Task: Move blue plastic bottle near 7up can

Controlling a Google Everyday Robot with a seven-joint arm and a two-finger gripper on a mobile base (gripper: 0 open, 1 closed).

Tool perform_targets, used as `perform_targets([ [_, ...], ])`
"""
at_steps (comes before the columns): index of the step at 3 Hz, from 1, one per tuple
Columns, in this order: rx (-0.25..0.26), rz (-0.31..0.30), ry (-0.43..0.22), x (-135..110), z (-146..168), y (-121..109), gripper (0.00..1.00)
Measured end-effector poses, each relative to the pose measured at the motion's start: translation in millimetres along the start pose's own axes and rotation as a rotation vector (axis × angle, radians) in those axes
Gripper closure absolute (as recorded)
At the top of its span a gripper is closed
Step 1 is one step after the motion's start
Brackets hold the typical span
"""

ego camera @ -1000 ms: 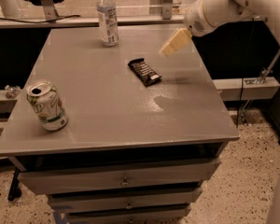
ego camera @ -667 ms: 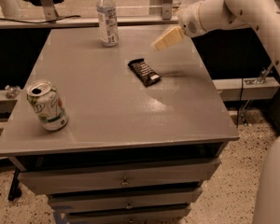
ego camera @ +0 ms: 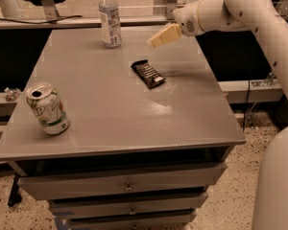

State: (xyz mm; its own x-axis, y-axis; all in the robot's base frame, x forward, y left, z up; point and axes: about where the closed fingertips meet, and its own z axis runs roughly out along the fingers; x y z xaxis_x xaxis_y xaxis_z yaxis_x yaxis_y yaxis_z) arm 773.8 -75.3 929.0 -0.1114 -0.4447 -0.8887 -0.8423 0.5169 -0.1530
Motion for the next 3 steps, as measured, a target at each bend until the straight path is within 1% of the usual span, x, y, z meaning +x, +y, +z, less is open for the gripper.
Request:
perform_targets([
  [1, -0.01, 0.003, -0.03, -5.6, 8.9, 2.7, 0.0],
  [2, -0.054, 0.026, -0.133, -29.9, 47.3, 11.0, 0.0],
  [3, -0.081, 0.057, -0.21, -50.0, 84.4, 17.9, 0.0],
])
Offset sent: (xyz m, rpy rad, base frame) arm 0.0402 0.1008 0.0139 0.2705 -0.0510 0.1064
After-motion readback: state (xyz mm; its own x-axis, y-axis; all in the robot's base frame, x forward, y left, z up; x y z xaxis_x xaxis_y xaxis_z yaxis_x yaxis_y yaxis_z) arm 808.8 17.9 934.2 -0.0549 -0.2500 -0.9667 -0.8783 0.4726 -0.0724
